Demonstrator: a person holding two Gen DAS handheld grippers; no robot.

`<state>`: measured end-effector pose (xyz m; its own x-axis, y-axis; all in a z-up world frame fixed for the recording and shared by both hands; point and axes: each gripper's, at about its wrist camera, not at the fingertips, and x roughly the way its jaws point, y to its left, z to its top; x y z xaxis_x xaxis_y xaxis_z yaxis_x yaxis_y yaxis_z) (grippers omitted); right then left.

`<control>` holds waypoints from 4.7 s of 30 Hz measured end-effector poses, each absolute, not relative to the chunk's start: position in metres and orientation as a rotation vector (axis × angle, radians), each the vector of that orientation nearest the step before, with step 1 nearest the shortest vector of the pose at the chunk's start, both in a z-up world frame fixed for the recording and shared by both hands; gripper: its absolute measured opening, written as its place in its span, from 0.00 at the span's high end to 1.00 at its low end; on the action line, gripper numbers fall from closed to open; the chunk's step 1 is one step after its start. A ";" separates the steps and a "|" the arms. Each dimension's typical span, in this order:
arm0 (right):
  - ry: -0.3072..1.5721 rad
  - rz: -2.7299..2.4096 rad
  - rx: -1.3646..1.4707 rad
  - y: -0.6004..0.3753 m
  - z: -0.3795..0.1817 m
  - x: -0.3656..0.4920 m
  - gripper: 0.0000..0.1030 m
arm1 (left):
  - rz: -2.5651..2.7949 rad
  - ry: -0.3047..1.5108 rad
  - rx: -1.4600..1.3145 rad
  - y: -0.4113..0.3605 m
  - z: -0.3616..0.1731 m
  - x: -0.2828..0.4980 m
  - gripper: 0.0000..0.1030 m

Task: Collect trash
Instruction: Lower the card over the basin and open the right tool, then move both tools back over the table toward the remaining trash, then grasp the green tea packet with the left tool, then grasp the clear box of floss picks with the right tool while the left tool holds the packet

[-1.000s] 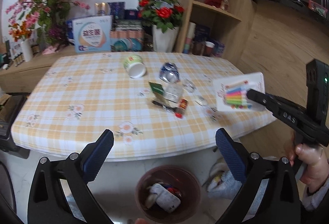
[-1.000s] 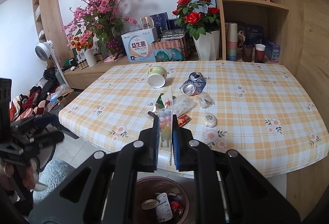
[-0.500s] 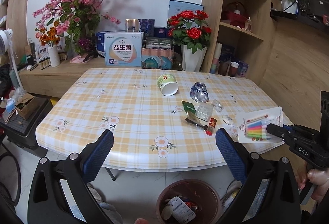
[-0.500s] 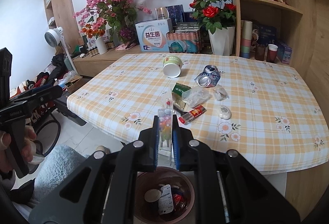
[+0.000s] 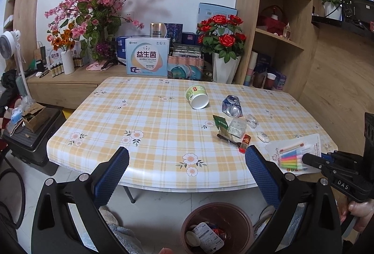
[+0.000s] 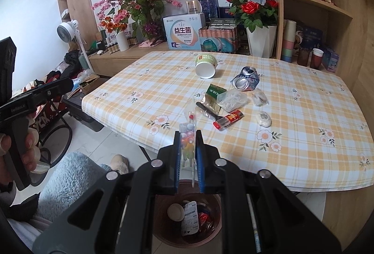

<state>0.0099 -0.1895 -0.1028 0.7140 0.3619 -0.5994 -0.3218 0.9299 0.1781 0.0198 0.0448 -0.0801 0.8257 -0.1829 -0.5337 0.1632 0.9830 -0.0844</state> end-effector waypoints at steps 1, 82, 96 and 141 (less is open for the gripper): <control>0.680 0.383 0.060 -0.188 -0.103 0.010 0.85 | -0.180 0.569 -0.036 0.045 -0.080 0.020 0.06; 0.877 -0.014 0.104 -0.293 -0.211 0.163 0.06 | -0.507 1.190 -0.241 -0.073 -0.247 0.333 0.64; 0.905 0.029 0.153 -0.295 -0.220 0.187 0.14 | -0.547 1.124 -0.196 -0.088 -0.249 0.345 0.93; 0.961 0.134 0.155 -0.175 -0.185 0.281 0.47 | -0.219 0.701 -0.315 0.088 -0.141 0.184 0.94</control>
